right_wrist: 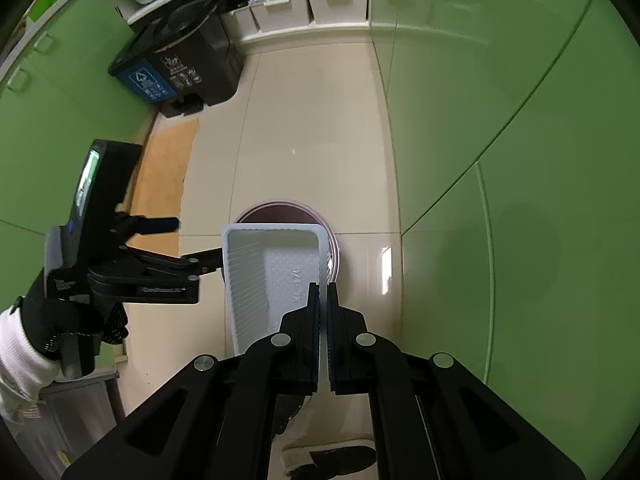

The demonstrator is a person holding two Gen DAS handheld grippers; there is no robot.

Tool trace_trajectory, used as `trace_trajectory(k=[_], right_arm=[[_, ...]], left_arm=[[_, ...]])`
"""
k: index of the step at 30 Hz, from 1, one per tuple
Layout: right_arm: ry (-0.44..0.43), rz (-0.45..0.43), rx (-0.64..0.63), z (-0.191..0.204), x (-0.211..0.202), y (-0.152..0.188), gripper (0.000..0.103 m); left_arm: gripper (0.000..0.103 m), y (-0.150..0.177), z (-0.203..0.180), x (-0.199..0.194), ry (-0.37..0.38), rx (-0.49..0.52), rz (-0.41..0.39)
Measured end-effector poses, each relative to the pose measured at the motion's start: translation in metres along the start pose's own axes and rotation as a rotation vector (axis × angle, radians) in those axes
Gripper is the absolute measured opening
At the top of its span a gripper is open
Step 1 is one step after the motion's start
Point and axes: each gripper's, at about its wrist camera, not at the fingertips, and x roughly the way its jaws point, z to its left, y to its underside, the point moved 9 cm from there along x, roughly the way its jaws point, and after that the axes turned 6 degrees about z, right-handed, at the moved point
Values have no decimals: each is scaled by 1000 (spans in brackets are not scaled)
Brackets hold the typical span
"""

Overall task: Collect trash
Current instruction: 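Carry both items to the pink bin and release them inside, then move both tools back over the counter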

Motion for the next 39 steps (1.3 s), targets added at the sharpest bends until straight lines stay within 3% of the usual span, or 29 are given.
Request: trace_trajectory(k=[13, 16, 17, 18, 20, 25, 31, 35, 39], right_arm=[[-55, 24, -72, 42, 47, -27, 3], [-71, 27, -86, 53, 61, -32, 8], [-72, 26, -90, 57, 67, -34, 24], [-74, 24, -88, 58, 68, -34, 64], [-102, 5, -76, 62, 70, -38, 96], [-84, 27, -66, 60, 68, -34, 97], [-58, -1, -64, 57, 23, -31, 97], [-47, -41, -64, 58, -38, -29, 97], [-67, -92, -58, 64, -120, -22, 97]], left_arm=[[100, 6, 50, -58, 29, -110, -120], [100, 7, 62, -69, 36, -136, -154], [100, 8, 62, -73, 38, -141, -162], [100, 9, 64, -74, 37, -143, -168], [100, 11, 65, -80, 28, -145, -182], [100, 15, 63, -92, 18, -148, -185], [100, 20, 37, -131, 14, -118, -193], [100, 24, 10, -182, 10, -83, -212], [100, 29, -23, -258, -12, -36, -251]])
